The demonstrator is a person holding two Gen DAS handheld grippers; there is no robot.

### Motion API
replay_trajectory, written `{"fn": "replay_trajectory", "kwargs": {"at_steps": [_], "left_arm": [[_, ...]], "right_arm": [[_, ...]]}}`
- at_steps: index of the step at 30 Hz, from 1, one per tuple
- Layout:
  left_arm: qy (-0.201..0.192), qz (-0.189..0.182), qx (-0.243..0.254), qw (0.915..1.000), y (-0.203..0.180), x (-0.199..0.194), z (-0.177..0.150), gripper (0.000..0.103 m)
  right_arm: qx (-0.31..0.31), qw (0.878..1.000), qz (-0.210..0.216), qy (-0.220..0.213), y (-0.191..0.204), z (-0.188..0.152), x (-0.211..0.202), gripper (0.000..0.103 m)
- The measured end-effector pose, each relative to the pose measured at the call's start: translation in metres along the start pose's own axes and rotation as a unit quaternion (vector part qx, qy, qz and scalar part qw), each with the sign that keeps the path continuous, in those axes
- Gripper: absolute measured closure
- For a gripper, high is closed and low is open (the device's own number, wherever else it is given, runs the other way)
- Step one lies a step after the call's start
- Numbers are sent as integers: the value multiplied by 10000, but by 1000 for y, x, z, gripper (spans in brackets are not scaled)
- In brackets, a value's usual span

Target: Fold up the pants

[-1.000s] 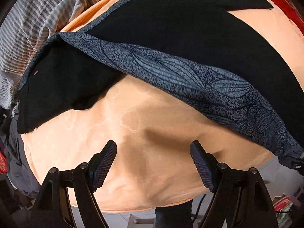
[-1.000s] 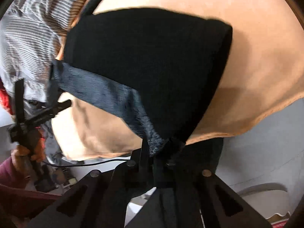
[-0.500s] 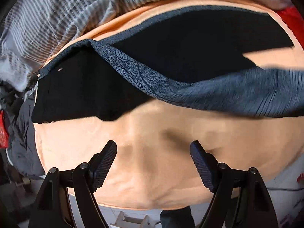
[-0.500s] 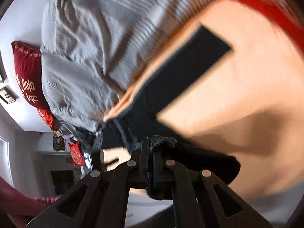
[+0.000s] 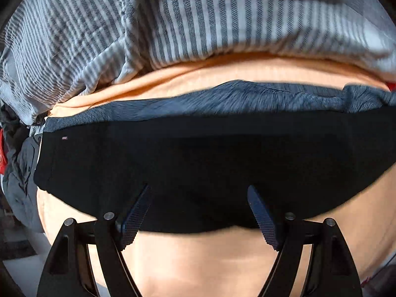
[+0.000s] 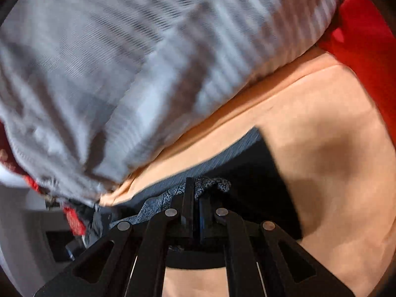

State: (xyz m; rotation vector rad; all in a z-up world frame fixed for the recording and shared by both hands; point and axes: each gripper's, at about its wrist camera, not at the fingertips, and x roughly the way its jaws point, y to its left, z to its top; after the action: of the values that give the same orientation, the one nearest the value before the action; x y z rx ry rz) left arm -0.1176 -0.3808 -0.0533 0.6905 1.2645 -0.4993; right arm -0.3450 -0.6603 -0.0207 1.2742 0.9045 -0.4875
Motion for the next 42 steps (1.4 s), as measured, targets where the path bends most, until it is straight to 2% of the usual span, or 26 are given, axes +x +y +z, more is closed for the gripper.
{"fn": "replay_trajectory", "kwargs": {"at_steps": [5, 7, 9, 11, 12, 13, 15, 18, 19, 20, 21, 23, 25, 27, 30, 32, 34, 37, 39, 40, 42], "left_arm": [[92, 50, -252, 9996, -6, 20, 22, 22], [141, 53, -250, 9996, -7, 28, 27, 22], [176, 84, -203, 9996, -9, 34, 32, 22], [215, 128, -137, 9996, -12, 42, 36, 22], [224, 145, -107, 9996, -14, 45, 37, 22], [218, 165, -69, 9996, -17, 47, 39, 22], [177, 224, 3, 9996, -23, 52, 43, 22], [121, 287, 6, 9995, -31, 56, 48, 22], [91, 315, -5, 9995, -33, 57, 50, 22], [67, 348, -10, 9994, -34, 58, 51, 22], [40, 391, -4, 9992, -37, 58, 52, 22], [-26, 469, 28, 9989, -42, 59, 55, 21], [-98, 694, 67, 9975, -44, 60, 58, 7], [-72, 535, -17, 9985, -39, 60, 63, 7], [29, 273, -253, 9993, -25, 57, 66, 7], [-106, 458, -250, 9986, -16, 47, 64, 7], [-199, 389, -321, 9985, -1, 39, 61, 7], [-132, 301, -399, 9987, 13, 37, 64, 7], [-165, 348, -406, 9984, 15, 37, 70, 7], [-223, 253, -400, 9986, 9, 35, 75, 7], [-346, 51, -325, 9989, -14, 30, 82, 7]], "right_arm": [[314, 9988, -363, 35, -22, 19, 21, 99], [362, 9984, -416, 82, -24, 19, 22, 95], [278, 9985, -477, 44, -21, 15, 13, 80], [67, 9969, -764, -178, -15, 15, -1, 16], [-16, 9945, -985, -346, -12, 15, -11, 14], [-70, 9922, -1092, -598, -10, 15, -25, 14], [-134, 9930, -972, -663, -7, 13, -40, 22], [-366, 9920, -1080, -534, 2, -3, -48, 46], [-529, 9908, -1195, -346, 6, -13, -40, 64], [-622, 9901, -1246, -173, 7, -19, -32, 74], [-775, 9875, -1364, 129, 8, -27, -16, 75], [-938, 9809, -1666, 345, 6, -38, 6, 75], [-1003, 9745, -1966, 395, -4, -36, 28, 84], [-855, 9779, -1904, 111, -7, -28, 28, 85], [-613, 9805, -1867, 67, -3, -23, 19, 82], [-856, 9756, -2020, 90, 4, -29, 12, 81], [-1052, 9722, -2091, 105, 11, -40, 6, 79], [-1360, 9670, -2152, 86, 21, -58, 4, 77], [-1574, 9615, -2250, 71, 30, -60, 12, 77], [-1585, 9619, -2227, 74, 32, -59, 15, 77], [-1503, 9693, -1946, 52, 36, -50, 19, 77]]}}
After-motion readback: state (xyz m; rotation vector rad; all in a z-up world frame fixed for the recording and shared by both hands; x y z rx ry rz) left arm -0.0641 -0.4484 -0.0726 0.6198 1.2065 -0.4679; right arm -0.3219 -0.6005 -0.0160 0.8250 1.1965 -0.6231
